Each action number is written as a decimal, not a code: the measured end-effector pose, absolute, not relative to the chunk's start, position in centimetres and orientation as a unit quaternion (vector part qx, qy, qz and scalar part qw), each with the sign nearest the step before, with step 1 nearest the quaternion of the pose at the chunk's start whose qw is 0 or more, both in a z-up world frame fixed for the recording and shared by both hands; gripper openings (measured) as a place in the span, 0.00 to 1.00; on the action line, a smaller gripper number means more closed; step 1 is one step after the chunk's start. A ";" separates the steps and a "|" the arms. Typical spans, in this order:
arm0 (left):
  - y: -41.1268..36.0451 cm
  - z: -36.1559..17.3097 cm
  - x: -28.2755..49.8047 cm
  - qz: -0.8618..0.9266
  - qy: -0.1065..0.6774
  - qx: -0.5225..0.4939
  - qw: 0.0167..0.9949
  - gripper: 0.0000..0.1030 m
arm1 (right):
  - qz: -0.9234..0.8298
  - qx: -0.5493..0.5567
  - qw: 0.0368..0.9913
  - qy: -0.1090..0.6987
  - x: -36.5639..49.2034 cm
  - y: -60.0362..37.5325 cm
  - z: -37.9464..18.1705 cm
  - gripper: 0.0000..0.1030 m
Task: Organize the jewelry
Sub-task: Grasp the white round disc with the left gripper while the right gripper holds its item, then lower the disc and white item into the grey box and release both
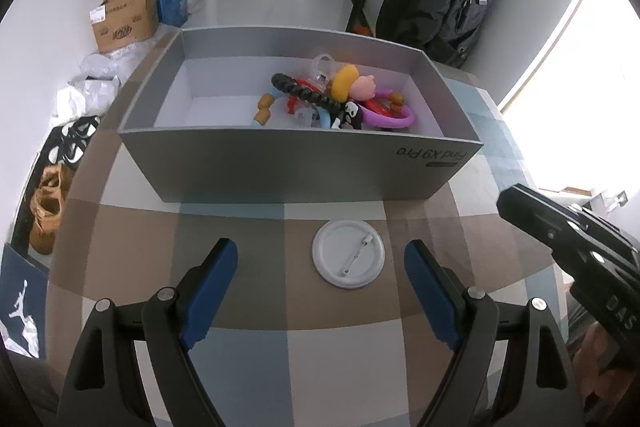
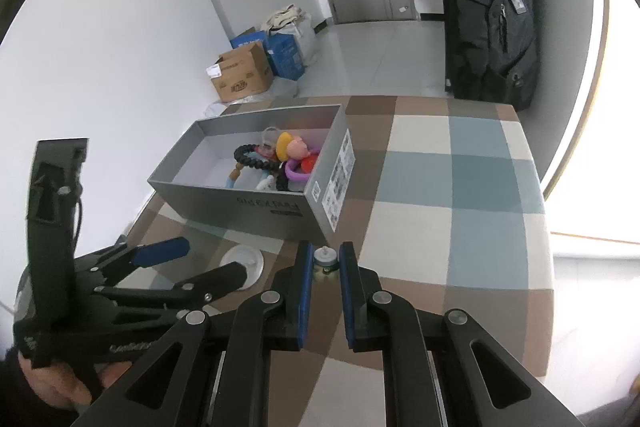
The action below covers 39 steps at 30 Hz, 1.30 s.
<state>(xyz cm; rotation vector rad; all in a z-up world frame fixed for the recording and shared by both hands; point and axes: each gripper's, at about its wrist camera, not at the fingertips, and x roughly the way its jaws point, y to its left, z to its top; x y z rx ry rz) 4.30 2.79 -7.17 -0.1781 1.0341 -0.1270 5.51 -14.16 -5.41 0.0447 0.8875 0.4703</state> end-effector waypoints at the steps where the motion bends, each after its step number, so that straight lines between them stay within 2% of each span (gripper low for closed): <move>1: 2.7 -7.3 4.3 -0.061 0.494 -0.087 0.863 0.80 | 0.224 0.025 0.877 0.425 5.5 -14.4 -5.4 0.12; 4: 2.1 -7.6 4.4 -0.053 0.497 -0.070 0.863 0.80 | 0.220 0.037 0.878 0.424 5.6 -15.4 -5.3 0.12; 6: 1.4 -7.7 4.3 -0.035 0.497 -0.038 0.866 0.74 | 0.217 0.047 0.878 0.425 5.7 -16.1 -5.3 0.12; 10: 0.6 -7.9 4.2 -0.038 0.495 -0.015 0.868 0.72 | 0.215 0.063 0.878 0.424 5.7 -16.8 -5.2 0.12; 11: 0.5 -7.9 4.3 -0.040 0.494 -0.014 0.868 0.68 | 0.216 0.065 0.877 0.423 5.7 -16.9 -5.2 0.12; 12: 0.5 -7.8 4.2 -0.041 0.493 -0.013 0.869 0.59 | 0.217 0.065 0.877 0.424 5.6 -16.9 -5.2 0.12; 13: 0.4 -7.8 4.2 -0.042 0.492 -0.009 0.869 0.54 | 0.217 0.063 0.877 0.424 5.6 -16.9 -5.3 0.12; 15: 0.2 -7.6 4.0 -0.050 0.493 -0.001 0.869 0.36 | 0.219 0.061 0.876 0.426 5.6 -16.8 -5.3 0.12; 29: -0.2 -6.5 3.7 -0.092 0.490 -0.036 0.866 0.36 | 0.220 0.056 0.873 0.432 5.8 -16.1 -6.0 0.12; 39: 2.0 -4.0 4.0 -0.113 0.457 -0.109 0.875 0.36 | 0.241 0.063 0.874 0.417 6.0 -15.1 -5.3 0.12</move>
